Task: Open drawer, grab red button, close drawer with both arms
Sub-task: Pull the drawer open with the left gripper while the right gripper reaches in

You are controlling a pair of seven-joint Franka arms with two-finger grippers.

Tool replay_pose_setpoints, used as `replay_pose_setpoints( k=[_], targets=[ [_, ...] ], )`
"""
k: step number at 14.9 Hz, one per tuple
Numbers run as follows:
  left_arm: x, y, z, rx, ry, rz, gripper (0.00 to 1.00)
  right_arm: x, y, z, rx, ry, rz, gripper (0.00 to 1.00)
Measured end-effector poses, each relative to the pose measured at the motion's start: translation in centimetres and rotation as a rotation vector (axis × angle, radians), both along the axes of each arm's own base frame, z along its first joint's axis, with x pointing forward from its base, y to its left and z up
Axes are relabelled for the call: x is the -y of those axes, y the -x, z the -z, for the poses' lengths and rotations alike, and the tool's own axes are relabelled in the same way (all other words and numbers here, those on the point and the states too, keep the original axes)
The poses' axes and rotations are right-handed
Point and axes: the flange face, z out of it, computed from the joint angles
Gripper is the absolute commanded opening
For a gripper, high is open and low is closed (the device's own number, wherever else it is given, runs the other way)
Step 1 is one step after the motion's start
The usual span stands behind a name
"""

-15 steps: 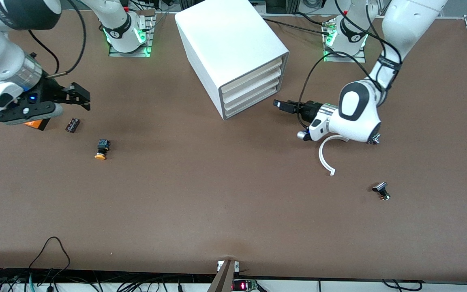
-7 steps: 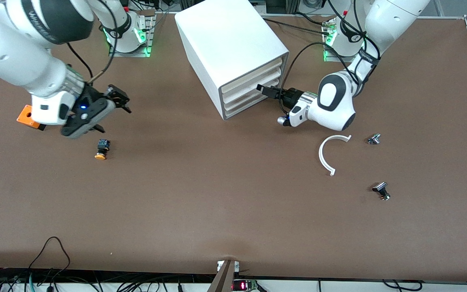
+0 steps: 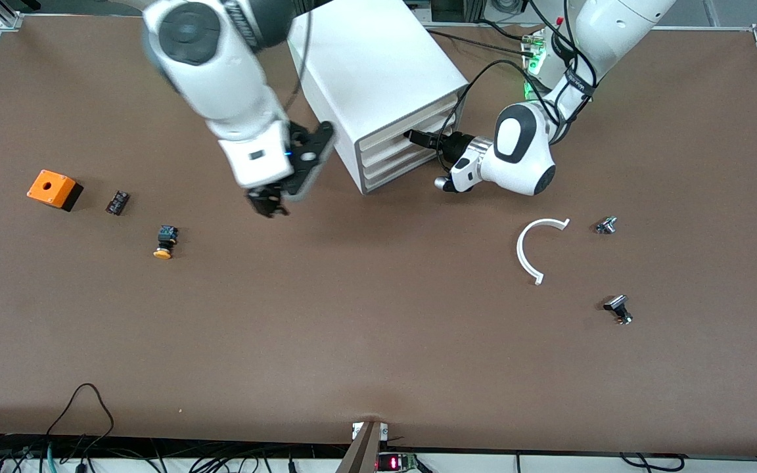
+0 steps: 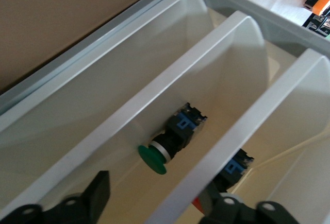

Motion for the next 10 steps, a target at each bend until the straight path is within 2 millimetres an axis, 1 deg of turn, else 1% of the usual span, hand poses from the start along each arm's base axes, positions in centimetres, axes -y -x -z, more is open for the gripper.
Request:
replay_pose_setpoints(
  k=[2,3,4,5,7,8,9,10],
  targets=[
    [-0.4,-0.6,-0.6,0.011,0.005,-0.01,0.0,-3.8,0.8,0.8,0.008,-0.005,-0.058,1.0],
    [-1.2,-1.5,-0.9,0.023,0.003,-0.027,0.0,-4.9,1.1,0.9,0.013,-0.009,-0.073,1.0],
    [-2.6,-3.0,-1.2,0.055,-0.003,-0.045,0.0,-5.3,1.1,0.8,0.018,-0.012,-0.08,1.0],
    [-4.6,-5.1,-1.7,0.1,-0.022,-0.055,0.0,-5.4,0.9,0.7,0.021,-0.014,-0.084,1.0],
    [-9.0,-9.8,-3.1,0.213,-0.076,-0.064,0.0,-5.1,0.5,0.6,0.028,-0.015,-0.087,1.0],
    [-10.6,-11.5,-3.7,0.25,-0.094,-0.071,0.0,-5.0,0.4,0.5,0.03,-0.015,-0.089,1.0],
    [-11.7,-12.9,-4.3,0.282,-0.103,-0.078,0.99,-5.1,0.4,0.4,0.033,-0.016,-0.096,1.0],
    [-11.6,-12.9,-4.3,0.288,-0.103,-0.074,1.0,-5.3,0.5,0.3,0.035,-0.019,-0.102,1.0]
  ],
)
